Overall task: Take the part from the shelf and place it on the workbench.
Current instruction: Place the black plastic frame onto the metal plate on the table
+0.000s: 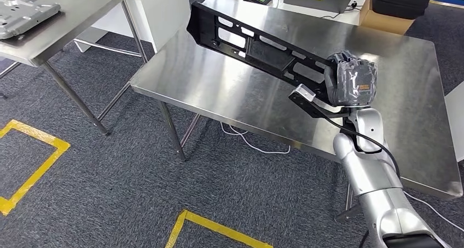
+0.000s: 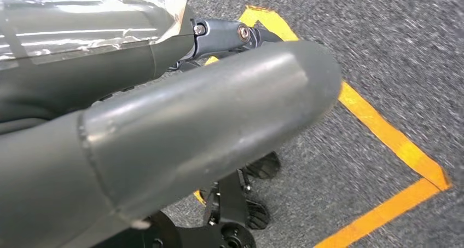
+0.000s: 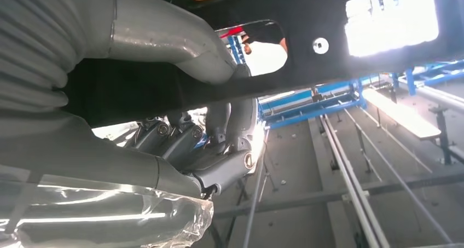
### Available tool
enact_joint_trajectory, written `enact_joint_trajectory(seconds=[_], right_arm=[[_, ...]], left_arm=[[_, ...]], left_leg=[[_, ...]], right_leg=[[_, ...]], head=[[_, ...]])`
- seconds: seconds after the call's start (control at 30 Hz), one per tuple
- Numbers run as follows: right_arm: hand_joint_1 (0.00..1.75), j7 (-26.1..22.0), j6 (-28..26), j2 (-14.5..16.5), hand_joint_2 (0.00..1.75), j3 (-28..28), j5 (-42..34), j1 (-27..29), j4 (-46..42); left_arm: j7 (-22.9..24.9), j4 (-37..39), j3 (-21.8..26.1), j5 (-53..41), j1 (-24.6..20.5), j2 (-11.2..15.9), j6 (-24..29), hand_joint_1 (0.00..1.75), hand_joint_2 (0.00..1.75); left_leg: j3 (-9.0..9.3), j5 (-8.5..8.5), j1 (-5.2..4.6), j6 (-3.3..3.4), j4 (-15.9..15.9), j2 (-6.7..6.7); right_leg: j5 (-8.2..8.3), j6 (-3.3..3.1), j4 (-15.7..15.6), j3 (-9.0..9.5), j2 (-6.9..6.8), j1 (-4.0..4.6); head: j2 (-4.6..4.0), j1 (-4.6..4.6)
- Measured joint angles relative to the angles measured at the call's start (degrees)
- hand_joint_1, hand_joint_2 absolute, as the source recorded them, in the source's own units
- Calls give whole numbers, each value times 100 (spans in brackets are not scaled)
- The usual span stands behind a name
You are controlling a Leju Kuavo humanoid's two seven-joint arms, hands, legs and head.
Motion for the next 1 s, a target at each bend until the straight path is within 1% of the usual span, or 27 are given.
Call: enact_joint_trajectory(seconds=[0.03,0.07,0.13,0.17,0.2,0.23,0.27,0.3,0.33,0.37,0.4,0.43,0.47,0.5,0.53,0.6,0.63,0.67,0.7,0.73,0.8,0.83,0.87,0.9,0.93,0.97,1.0], right_arm=[[175,26,-1,-3,175,2,8,9,-3],[175,57,-1,-8,175,3,25,24,-9],[175,113,-1,-25,175,1,66,57,-48],[175,135,1,-38,175,-1,81,70,-80],[175,153,4,-52,175,-3,88,81,-114],[175,166,8,-64,175,-4,91,94,-148],[175,174,13,-72,175,-5,91,112,-172],[175,178,16,-78,175,-5,92,138,-193],[175,181,18,-80,175,-5,92,173,-212],[175,183,20,-82,175,-5,95,208,-227],[175,184,21,-85,175,-5,97,234,-241],[175,185,22,-86,175,-5,100,250,-255],[175,186,22,-86,175,-5,102,255,-267],[175,187,23,-89,175,-5,102,257,-279],[175,189,23,-93,175,-5,102,260,-287],[175,194,23,-102,175,-8,103,269,-305],[175,196,23,-109,175,-11,107,276,-318],[175,200,26,-116,175,-15,111,278,-330],[175,207,31,-125,175,-19,117,281,-339],[175,222,43,-135,175,-25,137,291,-348],[175,281,70,-145,175,-43,260,340,-356],[175,318,85,-146,175,-53,360,380,-358],[175,355,100,-146,175,-62,469,420,-360],[175,388,115,-146,175,-71,574,453,-363],[175,418,132,-145,175,-80,665,477,-369],[175,447,153,-142,175,-90,750,489,-375],[175,473,175,-135,175,-99,832,498,-386]], left_arm=[[1,0,0,-9,-1,2,0,0,0],[3,0,0,-19,-3,2,-1,0,0],[7,-1,0,-40,-8,4,-4,0,0],[8,-2,-1,-48,-10,3,-8,0,0],[8,-2,-1,-62,-12,2,-13,0,0],[8,-2,-2,-73,-11,0,-16,0,0],[9,-2,-2,-83,-8,-2,-19,0,0],[9,-2,-2,-90,-5,-2,-20,0,0],[10,-2,-2,-90,-3,-1,-20,0,0],[10,-2,-2,-91,-2,-1,-21,0,0],[10,-2,-2,-91,-2,0,-23,0,0],[10,-2,-2,-91,-2,2,-25,0,0],[10,-2,-2,-91,-4,6,-28,0,0],[10,-2,-2,-91,-9,11,-31,0,0],[10,-2,-2,-91,-13,15,-33,0,0],[10,-3,-2,-91,-21,19,-35,0,0],[11,-3,-2,-91,-20,18,-36,0,0],[12,-3,-2,-92,-20,16,-37,0,0],[13,-3,-2,-95,-21,15,-38,0,0],[14,-2,-2,-98,-20,13,-39,0,0],[15,-2,-2,-106,-21,13,-44,0,0],[15,-2,-2,-110,-21,13,-47,0,0],[17,-2,-1,-115,-19,12,-51,0,0],[19,-2,-1,-120,-18,10,-57,0,0],[20,-2,-1,-126,-16,8,-61,0,0],[21,-2,0,-134,-16,7,-65,0,0],[21,-2,0,-145,-18,7,-68,0,0]], left_leg=[[8,-33,-10,-31,8,2],[14,-57,-12,-57,10,7],[12,-123,20,-114,56,22],[-39,-192,34,-146,183,27],[-158,-298,48,-177,429,28],[-346,-423,57,-201,780,29],[-580,-545,66,-217,1173,29],[-809,-611,72,-222,1507,29],[-970,-580,74,-214,1670,29],[-1026,-435,72,-192,1615,28],[-969,-200,64,-156,1348,27],[-831,70,46,-108,943,25],[-673,255,21,-57,564,25],[-550,351,-6,-15,280,28],[-480,365,-33,22,126,31],[-420,310,-61,73,40,36],[-366,318,-55,97,-14,39],[-296,328,-44,120,-78,42],[-220,336,-29,142,-139,45],[-164,329,-17,162,-171,47],[-88,272,-18,185,-179,39],[-52,236,-18,183,-178,32],[-9,196,-13,171,-175,23],[39,154,-6,151,-172,13],[86,104,1,121,-163,6],[123,46,-6,83,-139,2],[144,-9,-14,45,-117,-1]], right_leg=[[9,-49,-81,48,1,14],[-7,-105,-86,68,20,35],[-42,-200,-90,99,39,21],[-65,-244,-95,133,46,12],[-89,-287,-101,176,50,1],[-118,-325,-102,212,52,10],[-145,-357,-102,244,53,22],[-173,-376,-102,276,58,37],[-203,-387,-102,313,67,52],[-237,-389,-102,358,79,62],[-272,-385,-102,410,91,69],[-307,-379,-105,461,100,73],[-341,-363,-107,500,107,86],[-370,-342,-110,522,114,95],[-393,-315,-114,530,119,100],[-424,-258,-150,544,123,101],[-442,-237,-141,543,112,101],[-482,-226,-62,506,101,107],[-555,-224,140,407,90,110],[-655,-230,469,227,79,100],[-836,-214,1221,-241,78,73],[-838,-179,1431,-419,78,56],[-741,-121,1410,-488,75,32],[-566,-53,1174,-445,69,3],[-340,23,777,-313,50,-31],[-140,75,368,-146,22,-51],[-12,78,70,-13,5,-61]], head=[[0,-3],[0,-10],[0,-23],[0,-34],[0,-44],[0,-55],[0,-62],[0,-62],[0,-65],[0,-65],[0,-65],[0,-64],[0,-63],[0,-61],[0,-60],[0,-63],[0,-62],[0,-63],[0,-58],[0,-54],[0,-50],[0,-50],[0,-49],[0,-47],[0,-47],[0,-39],[0,-37]])
